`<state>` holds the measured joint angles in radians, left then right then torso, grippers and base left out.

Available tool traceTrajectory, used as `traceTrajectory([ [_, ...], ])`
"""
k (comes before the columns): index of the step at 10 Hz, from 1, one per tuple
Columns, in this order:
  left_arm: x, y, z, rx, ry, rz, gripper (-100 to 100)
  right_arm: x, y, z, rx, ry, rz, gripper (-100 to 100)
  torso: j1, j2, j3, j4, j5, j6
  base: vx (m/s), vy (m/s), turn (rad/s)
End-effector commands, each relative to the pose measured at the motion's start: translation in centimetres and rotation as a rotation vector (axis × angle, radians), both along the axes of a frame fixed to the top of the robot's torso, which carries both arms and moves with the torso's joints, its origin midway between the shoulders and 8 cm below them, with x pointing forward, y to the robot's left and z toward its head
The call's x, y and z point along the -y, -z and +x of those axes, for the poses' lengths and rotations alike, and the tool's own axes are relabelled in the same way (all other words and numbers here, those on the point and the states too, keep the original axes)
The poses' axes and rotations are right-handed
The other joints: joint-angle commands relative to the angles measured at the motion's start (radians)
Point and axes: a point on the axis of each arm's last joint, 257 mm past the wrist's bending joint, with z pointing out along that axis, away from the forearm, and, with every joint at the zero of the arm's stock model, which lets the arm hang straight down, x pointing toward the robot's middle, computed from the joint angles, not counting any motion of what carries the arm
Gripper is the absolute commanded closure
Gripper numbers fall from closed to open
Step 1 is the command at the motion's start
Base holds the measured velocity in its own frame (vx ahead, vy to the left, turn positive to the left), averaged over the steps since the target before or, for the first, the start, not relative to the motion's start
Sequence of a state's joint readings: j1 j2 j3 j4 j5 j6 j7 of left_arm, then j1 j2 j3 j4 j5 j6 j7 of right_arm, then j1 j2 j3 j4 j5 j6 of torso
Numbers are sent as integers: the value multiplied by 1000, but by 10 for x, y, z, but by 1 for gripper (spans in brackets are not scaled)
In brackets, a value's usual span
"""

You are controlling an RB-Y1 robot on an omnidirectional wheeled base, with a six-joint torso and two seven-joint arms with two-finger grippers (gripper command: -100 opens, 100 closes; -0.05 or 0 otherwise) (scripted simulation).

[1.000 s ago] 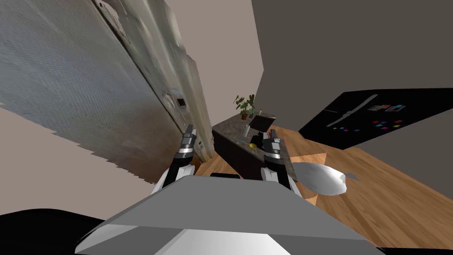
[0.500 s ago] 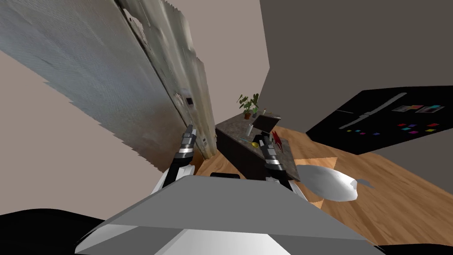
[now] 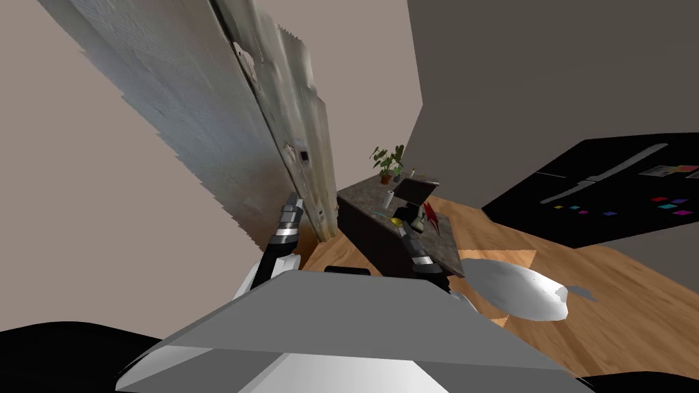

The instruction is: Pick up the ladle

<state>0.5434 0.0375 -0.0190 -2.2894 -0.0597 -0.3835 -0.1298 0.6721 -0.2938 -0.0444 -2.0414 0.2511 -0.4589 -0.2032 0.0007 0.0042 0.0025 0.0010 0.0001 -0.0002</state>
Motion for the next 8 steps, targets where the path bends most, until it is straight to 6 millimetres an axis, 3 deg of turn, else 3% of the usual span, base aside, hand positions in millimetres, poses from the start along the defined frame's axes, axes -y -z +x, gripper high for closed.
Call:
traceTrajectory([
  [1, 0, 0, 0, 0, 0, 0, 0, 11, 42, -17, -115, -10, -40, -100, 0, 0, 0, 0, 0, 0, -101, 45, 174],
  [2, 0, 0, 0, 0, 0, 0, 0, 11, 43, -17, -122, -19, -52, -100, 1, 2, 1, 0, 0, 0, -90, 34, 75],
  [4, 0, 0, 0, 0, 0, 0, 0, 27, 97, -45, -277, -35, -113, -100, 0, 2, 1, 0, 0, 0, -91, 43, 181],
  [5, 0, 0, 0, 0, 0, 0, 0, 31, 103, -50, -298, -41, -131, -100, 1, 3, 2, 1, 0, 0, -75, 53, 66],
  [6, 0, 0, 0, 0, 0, 0, 0, 41, 130, -70, -383, -49, -166, -100, 1, 2, 1, 1, 0, 1, -58, 65, 153],
  [7, 0, 0, 0, 0, 0, 0, 0, 43, 132, -71, -390, -53, -173, -100, 2, 0, 0, 0, 0, 0, -42, 42, 81],
  [8, 0, 0, 0, 0, 0, 0, 0, 57, 159, -94, -481, -60, -211, -100, 1, -1, 0, 0, 0, 0, -45, 52, 154],
])
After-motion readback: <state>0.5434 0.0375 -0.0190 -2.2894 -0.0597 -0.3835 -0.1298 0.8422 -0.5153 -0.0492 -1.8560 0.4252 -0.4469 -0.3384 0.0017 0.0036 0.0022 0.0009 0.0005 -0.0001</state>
